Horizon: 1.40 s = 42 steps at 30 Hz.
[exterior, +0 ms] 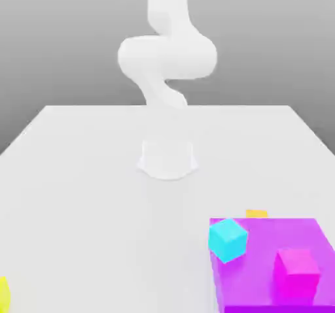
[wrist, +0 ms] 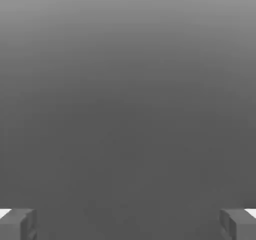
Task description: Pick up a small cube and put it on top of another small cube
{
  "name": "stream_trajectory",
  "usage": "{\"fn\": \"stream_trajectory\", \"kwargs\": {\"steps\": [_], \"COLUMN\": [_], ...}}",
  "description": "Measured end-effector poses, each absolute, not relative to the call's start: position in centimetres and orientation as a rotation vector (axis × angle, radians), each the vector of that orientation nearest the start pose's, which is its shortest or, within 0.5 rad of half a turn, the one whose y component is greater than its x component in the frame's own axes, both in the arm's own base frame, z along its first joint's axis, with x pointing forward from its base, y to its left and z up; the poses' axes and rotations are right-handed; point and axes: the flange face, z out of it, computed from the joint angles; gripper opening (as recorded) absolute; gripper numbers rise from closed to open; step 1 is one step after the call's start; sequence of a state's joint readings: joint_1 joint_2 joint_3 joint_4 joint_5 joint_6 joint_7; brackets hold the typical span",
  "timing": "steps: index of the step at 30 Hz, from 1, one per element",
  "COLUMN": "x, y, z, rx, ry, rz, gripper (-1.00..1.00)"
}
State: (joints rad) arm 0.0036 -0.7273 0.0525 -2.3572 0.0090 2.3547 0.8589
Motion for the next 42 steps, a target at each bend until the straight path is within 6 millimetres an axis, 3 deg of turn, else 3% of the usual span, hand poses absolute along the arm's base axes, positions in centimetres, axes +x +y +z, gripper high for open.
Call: {"fn": "stream_trajectory", "kwargs": {"steps": [4,9,13,16,19,21,29,30,37,42], "x": [41.1,41.6,38.8,34.6,29.9,28.9,28.6,28.5,28.5,28.8], "y": [7.8,13.2,16.9,19.1,20.3,20.8,20.7,20.6,20.6,20.9], "z": [56.2,43.7,33.6,26.0,20.4,18.6,13.5,12.8,12.7,15.5], "rx": [-2.561,-2.654,-2.728,-2.788,-2.835,-2.844,-2.842,-2.845,-2.844,-2.837], "ry": [1.112,1.178,1.232,1.278,1.315,1.315,1.327,1.327,1.325,1.327], "rz": [-0.755,-0.532,-0.340,-0.177,-0.038,-0.009,0.003,0.003,0.001,0.002], "gripper": [0.00,0.00,0.00,0.00,0.00,0.00,0.00,-1.00,-1.00,-1.00]}}
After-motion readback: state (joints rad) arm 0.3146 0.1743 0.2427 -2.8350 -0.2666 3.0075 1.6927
